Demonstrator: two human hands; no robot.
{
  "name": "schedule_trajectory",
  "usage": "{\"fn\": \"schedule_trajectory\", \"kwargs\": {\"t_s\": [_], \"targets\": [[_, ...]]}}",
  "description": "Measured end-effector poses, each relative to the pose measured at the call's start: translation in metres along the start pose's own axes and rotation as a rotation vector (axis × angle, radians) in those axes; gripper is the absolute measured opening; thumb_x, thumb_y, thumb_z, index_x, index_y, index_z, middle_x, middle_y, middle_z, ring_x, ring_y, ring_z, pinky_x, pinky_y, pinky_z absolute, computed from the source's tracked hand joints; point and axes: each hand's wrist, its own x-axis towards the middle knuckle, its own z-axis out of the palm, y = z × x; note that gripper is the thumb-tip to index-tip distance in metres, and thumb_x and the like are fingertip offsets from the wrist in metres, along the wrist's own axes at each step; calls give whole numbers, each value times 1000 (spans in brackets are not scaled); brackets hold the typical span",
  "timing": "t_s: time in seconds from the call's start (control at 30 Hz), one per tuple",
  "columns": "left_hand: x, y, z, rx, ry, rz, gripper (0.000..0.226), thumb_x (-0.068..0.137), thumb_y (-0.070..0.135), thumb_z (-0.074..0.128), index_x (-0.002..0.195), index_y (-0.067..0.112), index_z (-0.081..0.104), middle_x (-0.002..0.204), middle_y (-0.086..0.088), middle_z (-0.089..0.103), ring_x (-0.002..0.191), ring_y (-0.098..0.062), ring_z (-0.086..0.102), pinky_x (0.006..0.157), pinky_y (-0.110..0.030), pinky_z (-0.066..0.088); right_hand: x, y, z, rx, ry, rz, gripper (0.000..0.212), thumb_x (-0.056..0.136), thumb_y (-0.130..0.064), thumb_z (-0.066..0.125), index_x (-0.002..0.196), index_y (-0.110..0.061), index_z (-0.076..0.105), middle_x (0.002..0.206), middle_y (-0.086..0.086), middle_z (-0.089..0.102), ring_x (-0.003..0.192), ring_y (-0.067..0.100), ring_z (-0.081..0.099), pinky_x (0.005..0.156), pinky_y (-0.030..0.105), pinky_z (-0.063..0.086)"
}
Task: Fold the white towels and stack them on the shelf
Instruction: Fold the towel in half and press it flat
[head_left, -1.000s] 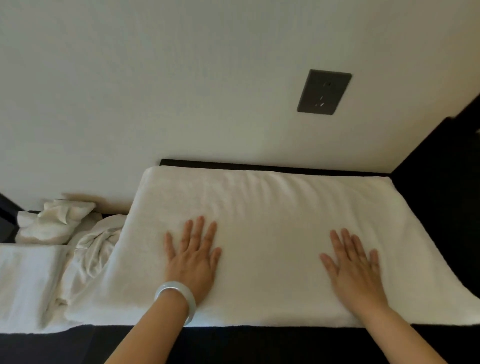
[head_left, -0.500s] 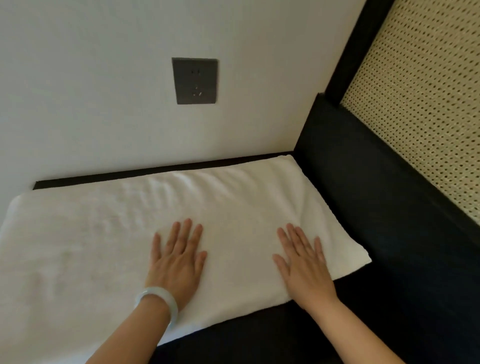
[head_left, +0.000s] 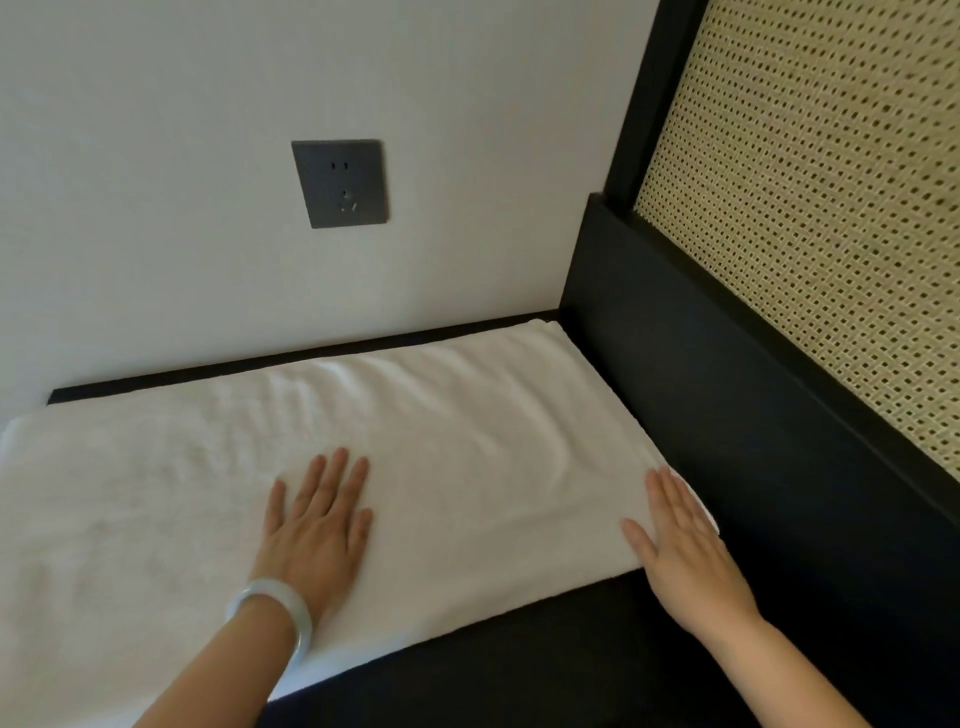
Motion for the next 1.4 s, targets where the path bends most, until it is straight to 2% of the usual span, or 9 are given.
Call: {"fn": "schedule_trajectory", "kwargs": {"t_s": [0.23, 0.37, 0.5, 0.6, 0.7, 0.87, 1.0, 1.17, 1.4], "targets": [[14, 40, -6, -17, -7, 67, 59, 98, 53, 2, 144, 33, -30, 156, 5, -34, 143, -17, -31, 120, -47, -14, 26, -41, 0, -75, 76, -176, 66, 103, -56, 15, 158, -28, -8, 165, -6, -14, 151, 10, -17, 122, 37, -13], [19, 45, 2, -2, -19, 105, 74, 74, 66, -32, 143, 38, -34, 151, 11, -39, 143, -16, -31, 119, -47, -15, 18, -27, 6, -131, -17, -65, 70, 97, -65, 8, 153, -34, -21, 164, -2, -22, 150, 17, -21, 124, 41, -9], [18, 43, 7, 0, -16, 85, 77, 70, 66, -37, 142, 41, -34, 152, 13, -38, 142, -13, -33, 118, -46, -18, 30, -48, -7, -222, 38, 54, 80, 91, -69, 1, 158, -26, -7, 167, 8, 2, 153, 30, 2, 121, 53, 7], [15, 42, 5, -12, -20, 77, 69, 79, 64, -24, 144, 41, -31, 154, 13, -35, 142, -13, -33, 118, -44, -18, 44, -93, -5, -156, 47, -215, 75, 91, -68, 2, 156, -34, -12, 166, -3, -15, 151, 27, -17, 116, 60, -14], [7, 34, 3, 7, -28, 69, 67, 79, 61, -22, 142, 41, -35, 153, 14, -37, 142, -13, -34, 118, -43, -18, 43, -122, 15, -185, -110, -280, 71, 96, -68, 8, 154, -37, -19, 163, -3, -25, 148, 31, -27, 115, 65, -14], [-19, 16, -1, 16, -12, 76, 65, 84, 59, -16, 146, 41, -29, 154, 16, -35, 144, -13, -30, 117, -40, -17, 21, -133, 23, -236, -97, -300, 74, 93, -70, 5, 157, -35, -1, 167, 1, -2, 151, 34, 0, 116, 61, -6], [-30, 11, -10, -47, 62, 104, 63, 97, 55, 11, 155, 30, 17, 162, 7, 5, 150, -24, 7, 116, -41, -5, 23, -168, 16, -115, 17, -494, 69, 97, -63, 9, 158, -31, 9, 167, -1, 2, 152, 22, -4, 119, 52, -11], [33, -12, -22, -62, 21, -136, 61, 97, 59, 4, 149, 38, -21, 159, 10, -27, 145, -18, -29, 118, -52, -13, 76, -205, 30, -174, -56, -770, 61, 103, -55, 14, 158, -36, -3, 165, -10, -14, 151, 10, -19, 117, 44, -21], [58, -27, -10, 3, -38, -224, 63, 90, 65, -5, 143, 44, -30, 158, 12, -29, 147, -26, -25, 114, -65, -7, 193, -116, -25, -181, -21, -175, 66, 103, -55, 16, 159, -26, -5, 167, -3, -11, 152, 13, -14, 122, 46, -12]]}}
